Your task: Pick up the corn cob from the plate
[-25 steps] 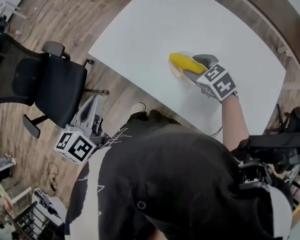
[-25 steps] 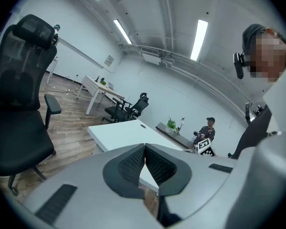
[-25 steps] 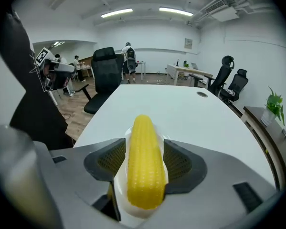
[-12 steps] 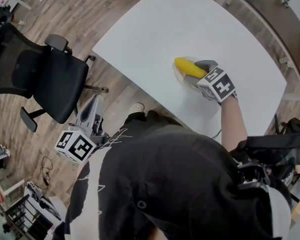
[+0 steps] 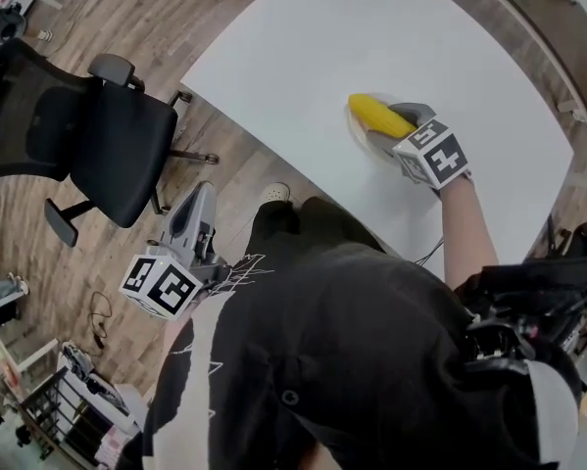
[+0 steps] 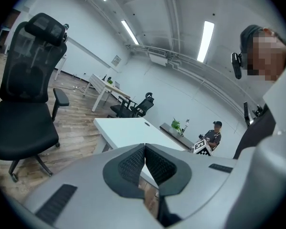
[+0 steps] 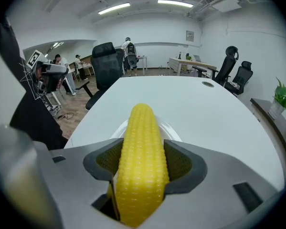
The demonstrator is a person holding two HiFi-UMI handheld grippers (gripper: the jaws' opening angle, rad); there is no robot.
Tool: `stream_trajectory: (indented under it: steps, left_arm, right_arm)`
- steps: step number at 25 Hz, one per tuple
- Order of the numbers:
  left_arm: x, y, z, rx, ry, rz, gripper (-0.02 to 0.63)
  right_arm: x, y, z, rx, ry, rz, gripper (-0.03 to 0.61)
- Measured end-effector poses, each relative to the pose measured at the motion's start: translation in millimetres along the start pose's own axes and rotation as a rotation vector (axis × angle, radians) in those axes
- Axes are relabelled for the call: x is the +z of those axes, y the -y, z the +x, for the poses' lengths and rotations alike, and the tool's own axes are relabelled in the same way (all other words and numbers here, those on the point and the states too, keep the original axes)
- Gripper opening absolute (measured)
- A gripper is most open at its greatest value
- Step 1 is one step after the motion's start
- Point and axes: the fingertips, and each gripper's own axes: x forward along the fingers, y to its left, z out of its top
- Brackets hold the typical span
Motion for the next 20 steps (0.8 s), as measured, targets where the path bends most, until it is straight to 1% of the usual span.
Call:
stream_trajectory:
  steps: [6,8,15,20]
  left_arm:
    - [-41,-11,-20,0.059,-0.041,-0.050,0.014]
    - [-48,-12,-27,0.068,-0.044,-0.052,0.014]
    - [-43,-14,-47,0.092,-0.005,-0.032,0.014]
    - [-35,-12,-62,0.086,0.017,-0.008,0.014]
  right_arm:
    - [3,-1,1,-0.027,0.028,-0.029,0.261]
    - [4,-1,1,-0.041,0.041,-0.037,0.261]
    - [4,-1,0,-0.058,0.053,-0.035,0.261]
    - [5,-1,1,-0.055,0.085,0.039,0.261]
